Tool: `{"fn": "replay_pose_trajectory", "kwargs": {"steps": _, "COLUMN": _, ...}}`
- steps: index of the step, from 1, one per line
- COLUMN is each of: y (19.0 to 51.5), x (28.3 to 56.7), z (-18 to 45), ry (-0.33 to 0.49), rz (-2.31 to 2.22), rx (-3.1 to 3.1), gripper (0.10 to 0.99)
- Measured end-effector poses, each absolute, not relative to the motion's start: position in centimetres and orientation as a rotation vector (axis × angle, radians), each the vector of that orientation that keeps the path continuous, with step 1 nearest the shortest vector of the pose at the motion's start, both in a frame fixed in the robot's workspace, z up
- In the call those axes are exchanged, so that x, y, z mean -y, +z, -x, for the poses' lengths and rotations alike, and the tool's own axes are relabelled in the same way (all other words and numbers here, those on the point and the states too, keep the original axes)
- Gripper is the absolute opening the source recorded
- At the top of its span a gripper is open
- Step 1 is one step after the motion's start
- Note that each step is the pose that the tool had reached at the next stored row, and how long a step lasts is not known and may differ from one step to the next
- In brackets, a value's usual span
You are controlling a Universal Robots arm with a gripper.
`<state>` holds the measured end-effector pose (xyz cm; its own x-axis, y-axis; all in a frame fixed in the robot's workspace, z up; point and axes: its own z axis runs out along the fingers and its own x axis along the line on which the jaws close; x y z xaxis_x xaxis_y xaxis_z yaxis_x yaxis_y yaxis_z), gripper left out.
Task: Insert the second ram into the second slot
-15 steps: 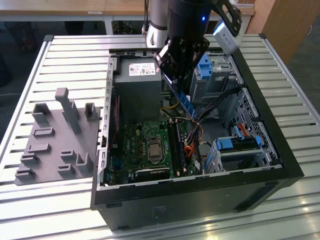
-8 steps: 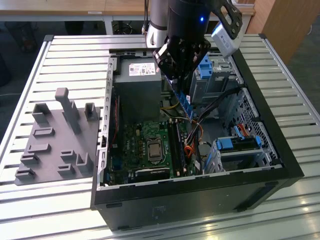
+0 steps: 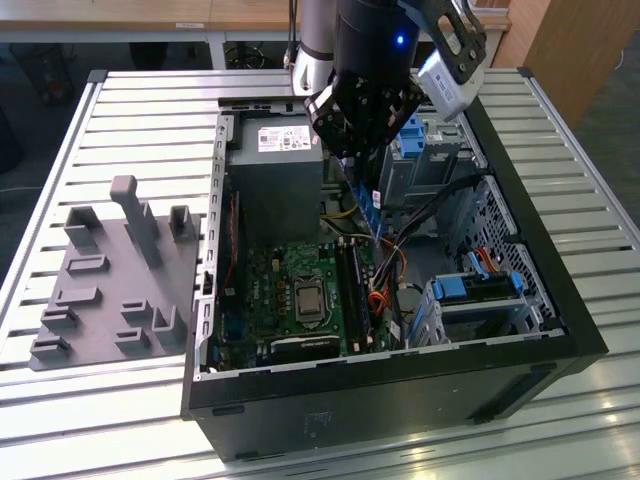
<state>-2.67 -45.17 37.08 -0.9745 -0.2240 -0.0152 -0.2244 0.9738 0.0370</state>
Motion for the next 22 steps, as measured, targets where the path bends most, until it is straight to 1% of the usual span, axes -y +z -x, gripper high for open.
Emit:
{"fn": "replay_pose_trajectory", "kwargs": {"steps": 17, "y": 36.88, "x": 45.17, "z": 2.66, "ry": 0.058, "rz": 0.006, "rx": -3.126, "gripper": 0.137}}
{"fn": "replay_pose_trajectory", "kwargs": {"steps": 22, "y": 36.72, "x": 45.22, "z": 2.67, "ry": 0.058, "rz": -0.02, "rx": -3.129, "gripper": 0.137}}
